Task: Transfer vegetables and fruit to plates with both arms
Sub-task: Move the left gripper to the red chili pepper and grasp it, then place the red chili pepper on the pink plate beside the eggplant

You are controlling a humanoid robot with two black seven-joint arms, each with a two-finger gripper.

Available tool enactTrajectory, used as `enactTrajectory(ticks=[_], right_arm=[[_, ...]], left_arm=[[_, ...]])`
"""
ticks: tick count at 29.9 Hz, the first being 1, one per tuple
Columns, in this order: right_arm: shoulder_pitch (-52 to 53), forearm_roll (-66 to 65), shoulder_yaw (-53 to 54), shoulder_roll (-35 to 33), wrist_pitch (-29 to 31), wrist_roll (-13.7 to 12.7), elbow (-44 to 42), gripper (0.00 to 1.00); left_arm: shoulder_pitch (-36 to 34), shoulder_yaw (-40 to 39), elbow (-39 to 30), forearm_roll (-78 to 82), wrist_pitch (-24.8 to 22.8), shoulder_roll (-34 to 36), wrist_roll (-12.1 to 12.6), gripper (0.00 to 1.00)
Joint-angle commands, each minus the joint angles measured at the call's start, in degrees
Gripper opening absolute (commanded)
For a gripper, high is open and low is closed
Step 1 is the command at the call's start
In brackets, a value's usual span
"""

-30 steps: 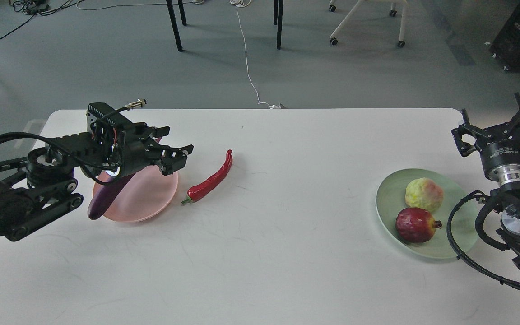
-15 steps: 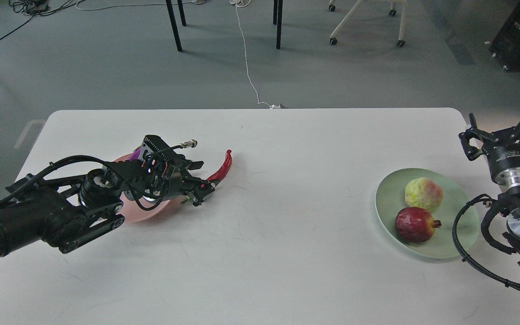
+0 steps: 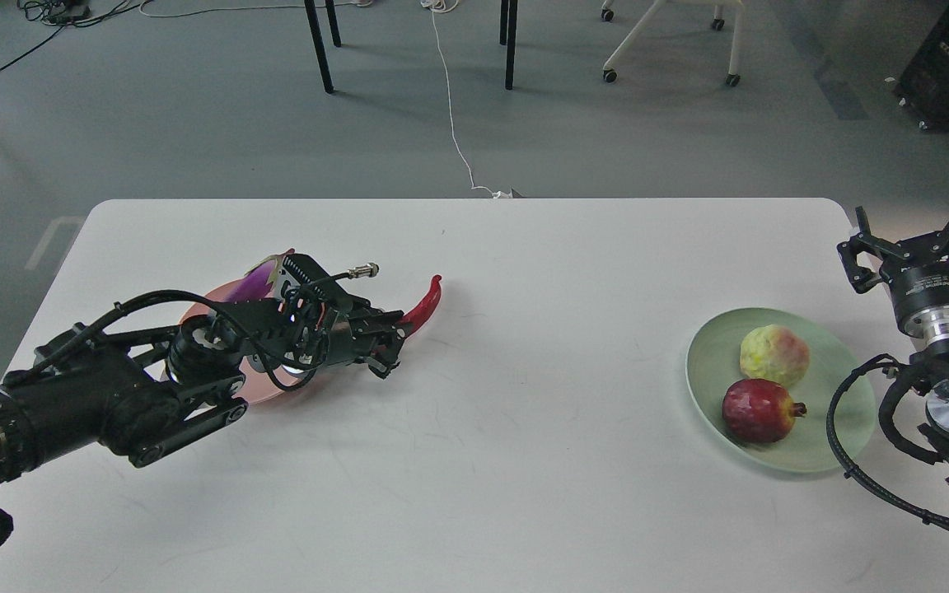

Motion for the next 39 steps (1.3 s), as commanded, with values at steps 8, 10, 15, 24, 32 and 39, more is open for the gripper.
enactTrajectory(ticks=[8,10,15,24,32,39], right_arm=[[-0.39,0.01,0.00,0.30,0.00,0.00,0.01,0.99],[-0.30,0.01,0.00,0.48,0.00,0.00,0.01,0.99],[-0.13,0.01,-0.17,0.74,0.00,0.00,0.44,0.99],[0.40,-0.08,-0.17,0.92,0.00,0.00,0.80,0.99],[-0.30,-0.08,-0.26,0.21,0.00,0.00,0.09,0.99],[0.05,-0.08,0.18,0.30,0.00,0.09,0.18,0.99]], left_arm=[[-0.38,-4.13,-20.10,-2.58,0.37,28.18,-0.58,0.13],[2.86,-4.13,-20.01,-2.58,0.46,31.26,-0.75,0.13],[8.32,-4.75,-19.75,-2.41,0.98,33.39,-0.05,0.15],[10.00,-5.54,-18.07,-3.20,3.70,29.09,0.12,0.52],[10.79,-5.71,-18.07,-3.98,5.03,29.43,-0.84,0.85],[10.79,-12.21,-18.16,-33.28,10.04,27.94,-1.28,0.98]])
